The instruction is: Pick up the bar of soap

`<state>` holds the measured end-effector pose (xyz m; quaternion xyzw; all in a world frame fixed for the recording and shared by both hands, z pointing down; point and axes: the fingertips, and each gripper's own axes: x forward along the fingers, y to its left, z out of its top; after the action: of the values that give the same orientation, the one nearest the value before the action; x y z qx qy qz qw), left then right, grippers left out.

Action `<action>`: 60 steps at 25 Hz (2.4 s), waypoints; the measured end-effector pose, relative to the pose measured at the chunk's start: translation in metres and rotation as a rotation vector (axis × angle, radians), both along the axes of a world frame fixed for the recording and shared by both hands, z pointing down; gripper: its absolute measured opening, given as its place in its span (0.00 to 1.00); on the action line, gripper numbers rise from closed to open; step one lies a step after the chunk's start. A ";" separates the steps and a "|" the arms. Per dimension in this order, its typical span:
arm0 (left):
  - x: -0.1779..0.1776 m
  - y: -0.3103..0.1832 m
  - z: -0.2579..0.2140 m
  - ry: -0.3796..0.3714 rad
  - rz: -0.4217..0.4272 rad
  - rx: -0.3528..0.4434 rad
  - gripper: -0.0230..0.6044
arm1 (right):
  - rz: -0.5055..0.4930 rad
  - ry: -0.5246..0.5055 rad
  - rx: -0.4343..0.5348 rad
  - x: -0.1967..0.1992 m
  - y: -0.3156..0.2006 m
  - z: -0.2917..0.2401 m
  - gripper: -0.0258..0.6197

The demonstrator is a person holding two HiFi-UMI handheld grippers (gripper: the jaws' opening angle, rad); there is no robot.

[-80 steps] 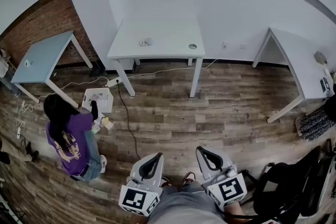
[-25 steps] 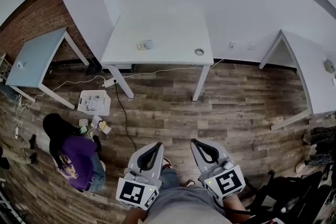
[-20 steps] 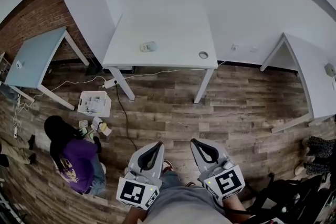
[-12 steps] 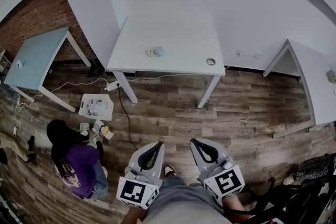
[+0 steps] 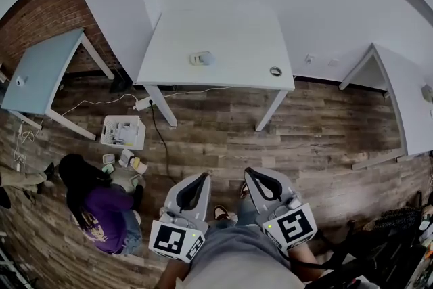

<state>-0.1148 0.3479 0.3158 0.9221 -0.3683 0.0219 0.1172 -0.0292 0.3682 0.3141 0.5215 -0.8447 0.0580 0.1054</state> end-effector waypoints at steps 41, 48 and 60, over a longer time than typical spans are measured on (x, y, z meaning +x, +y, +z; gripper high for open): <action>0.143 -0.285 0.020 -0.086 -0.120 -0.067 0.04 | -0.122 -0.073 -0.049 0.150 -0.303 0.024 0.04; 0.135 -0.327 0.035 -0.105 -0.136 -0.088 0.04 | -0.121 -0.056 -0.067 0.150 -0.339 0.036 0.04; 0.101 -0.440 0.073 -0.131 -0.107 -0.120 0.04 | -0.106 -0.017 -0.117 0.114 -0.447 0.053 0.04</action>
<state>-0.0138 -0.0925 0.3890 0.8890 -0.4217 0.0982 0.1490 0.0846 -0.0785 0.3669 0.4685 -0.8672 0.1059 0.1312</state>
